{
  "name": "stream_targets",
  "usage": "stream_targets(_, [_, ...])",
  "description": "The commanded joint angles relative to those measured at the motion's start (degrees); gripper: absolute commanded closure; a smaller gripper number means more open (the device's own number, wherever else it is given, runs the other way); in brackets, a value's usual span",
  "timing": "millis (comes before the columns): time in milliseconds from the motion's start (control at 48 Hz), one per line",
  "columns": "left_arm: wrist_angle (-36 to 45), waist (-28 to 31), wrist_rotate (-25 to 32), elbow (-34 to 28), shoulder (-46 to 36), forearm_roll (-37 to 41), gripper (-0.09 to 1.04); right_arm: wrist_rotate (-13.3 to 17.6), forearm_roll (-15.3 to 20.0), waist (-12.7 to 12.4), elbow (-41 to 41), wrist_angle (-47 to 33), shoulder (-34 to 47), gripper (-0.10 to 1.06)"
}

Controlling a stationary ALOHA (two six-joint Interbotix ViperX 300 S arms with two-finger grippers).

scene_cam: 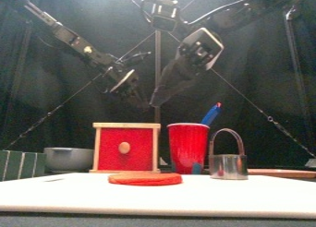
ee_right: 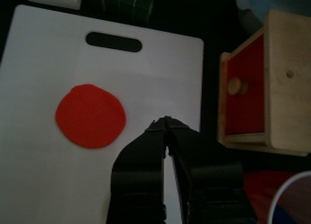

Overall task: Get the cutter from the drawer then cut the dough then place the extra dough in the bowl
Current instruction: Cut the dough

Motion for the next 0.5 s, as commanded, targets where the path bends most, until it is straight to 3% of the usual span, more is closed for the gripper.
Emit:
stream_targets(21, [-8.9, -4.9, 0.1, 3.9, -2.5, -0.6, 0.29, 0.0, 2.0, -0.1, 2.2, 1.0, -4.9, 0.8])
stream_targets(146, [-19.7, -10.7, 0.7, 8.8, -3.6, 0.0, 0.29, -0.2, 4.8, 0.0, 5.0, 3.6, -7.2, 0.78])
stream_targets(271, [-27.9, -14.4, 0.4, 12.7, -3.4, 0.3, 0.29, -0.2, 5.2, 0.1, 6.1, 7.2, -9.3, 0.71])
stream_targets(500, [-28.9, -19.1, 0.6, 15.5, -3.4, -3.2, 0.29, -0.3, 5.1, 0.1, 7.2, 11.8, -12.3, 0.36])
